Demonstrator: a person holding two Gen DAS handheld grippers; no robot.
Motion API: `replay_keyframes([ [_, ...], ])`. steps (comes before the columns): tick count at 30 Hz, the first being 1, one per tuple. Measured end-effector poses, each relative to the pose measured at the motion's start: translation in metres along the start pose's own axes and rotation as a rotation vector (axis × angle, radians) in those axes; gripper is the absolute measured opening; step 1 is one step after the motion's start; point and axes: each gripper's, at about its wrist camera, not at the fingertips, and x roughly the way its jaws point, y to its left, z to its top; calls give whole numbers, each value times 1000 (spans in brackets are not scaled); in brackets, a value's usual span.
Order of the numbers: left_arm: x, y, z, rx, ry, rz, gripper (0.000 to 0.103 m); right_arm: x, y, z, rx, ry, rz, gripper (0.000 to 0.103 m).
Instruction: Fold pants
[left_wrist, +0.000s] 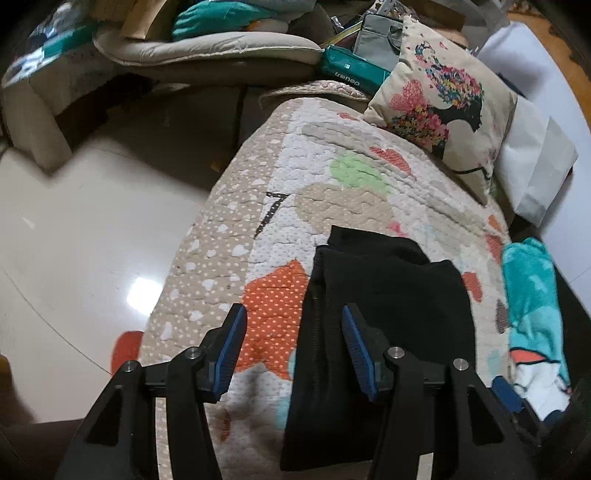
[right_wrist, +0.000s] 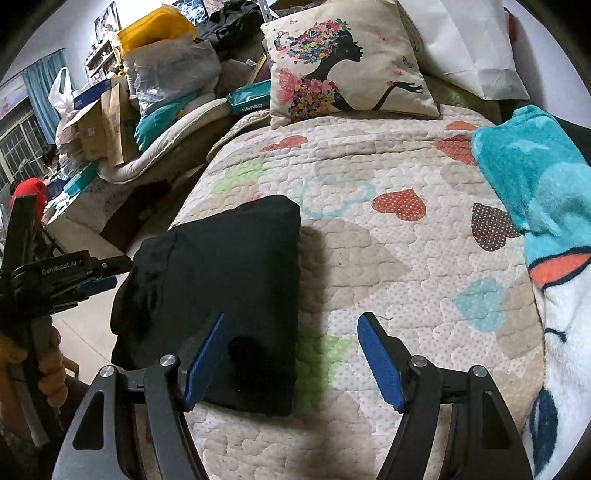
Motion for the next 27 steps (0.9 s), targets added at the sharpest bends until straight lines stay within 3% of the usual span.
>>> replay_keyframes([
  [12, -22, -41, -13, 267, -157, 165, 52, 0, -4, 2, 12, -15, -50, 77],
  [19, -25, -62, -23, 377, -199, 172, 53, 0, -7, 2, 25, -15, -55, 77],
  [27, -25, -67, -26, 390, -204, 174, 53, 0, -7, 2, 25, -12, -55, 77],
])
